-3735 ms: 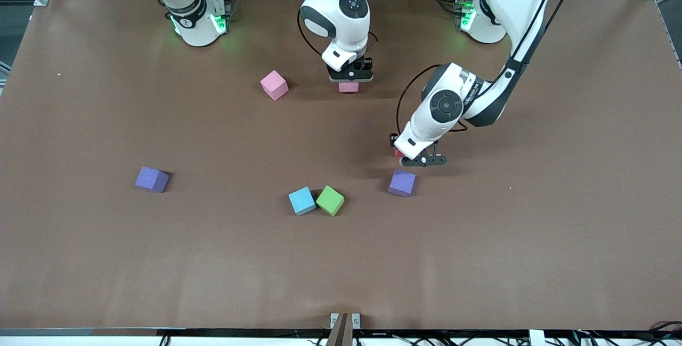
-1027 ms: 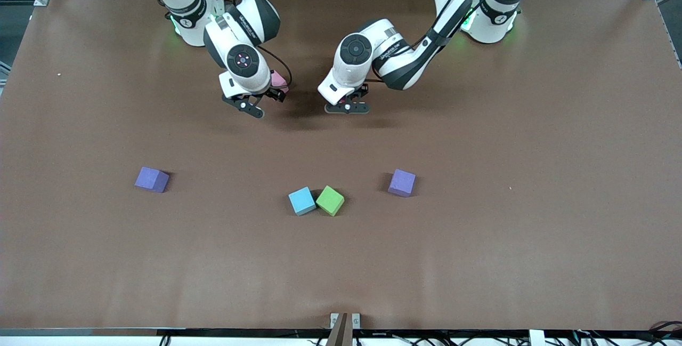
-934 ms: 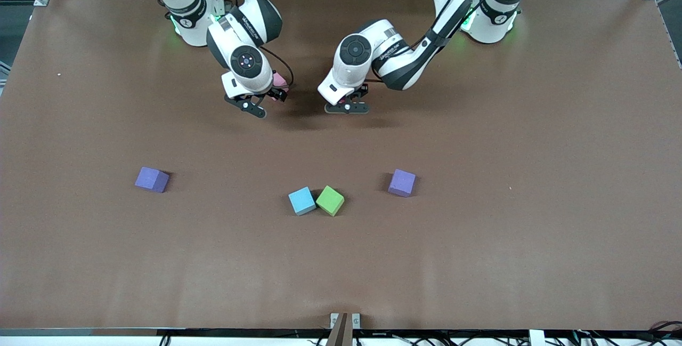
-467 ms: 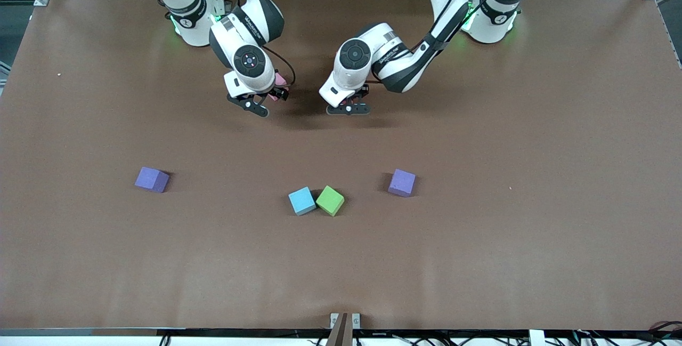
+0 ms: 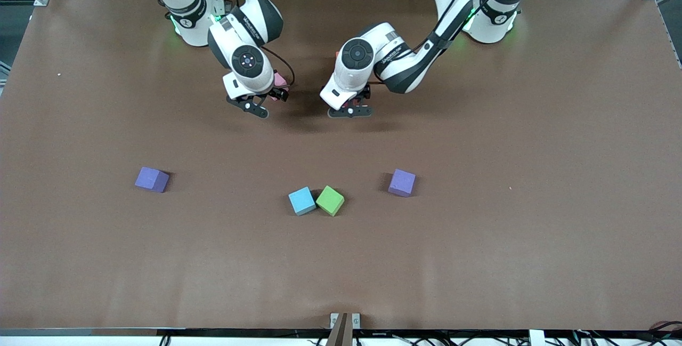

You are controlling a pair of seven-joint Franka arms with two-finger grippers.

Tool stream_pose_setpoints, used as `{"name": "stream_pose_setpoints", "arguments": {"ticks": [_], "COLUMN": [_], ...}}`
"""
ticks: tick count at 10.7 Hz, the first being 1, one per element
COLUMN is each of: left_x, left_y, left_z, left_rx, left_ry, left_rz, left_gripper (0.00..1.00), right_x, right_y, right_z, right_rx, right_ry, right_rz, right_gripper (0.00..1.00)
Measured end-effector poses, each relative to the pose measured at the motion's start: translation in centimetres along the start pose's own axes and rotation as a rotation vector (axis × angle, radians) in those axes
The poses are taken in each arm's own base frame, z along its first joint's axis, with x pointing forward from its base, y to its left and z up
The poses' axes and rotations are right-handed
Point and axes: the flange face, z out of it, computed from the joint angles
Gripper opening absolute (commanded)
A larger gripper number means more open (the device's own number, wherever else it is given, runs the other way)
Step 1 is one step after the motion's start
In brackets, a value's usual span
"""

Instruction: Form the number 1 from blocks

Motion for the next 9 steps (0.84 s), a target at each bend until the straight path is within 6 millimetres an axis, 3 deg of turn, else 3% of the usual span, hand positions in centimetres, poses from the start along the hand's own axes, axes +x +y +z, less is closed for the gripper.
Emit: {"name": "stream_pose_setpoints", "arguments": {"ticks": [2, 4, 5, 7, 9], "left_x": [3.3, 7.2, 9.3, 13.9, 17.4], "left_y": [-2.0, -5.8, -8.2, -14.5, -19.9], "left_z": [-6.4, -13.0, -15.7, -19.8, -21.9], "left_rx": [-0.025, -0.052, -0.062, -0.047, -0.027], "left_ry": [0.065, 0.143, 0.183, 0.245, 0.276], "left_rz": [-0.059, -0.133, -0.141, -0.102, -0.033], "left_gripper": [1.0, 1.0, 1.0, 1.0, 1.0], "right_x": [5.7, 11.9, 14.4, 19.5, 25.6], "right_y": [2.0, 5.2, 6.9, 11.7, 19.9], "right_z": [-4.9, -9.7, -11.1, -10.7, -8.4], "right_rx": [0.095, 0.109, 0.075, 0.019, 0.023], "right_ry": [0.053, 0.169, 0.225, 0.255, 0.236], "right_rz": [-0.117, -0.169, -0.189, -0.221, -0.238], "right_gripper": [1.0, 1.0, 1.0, 1.0, 1.0]}}
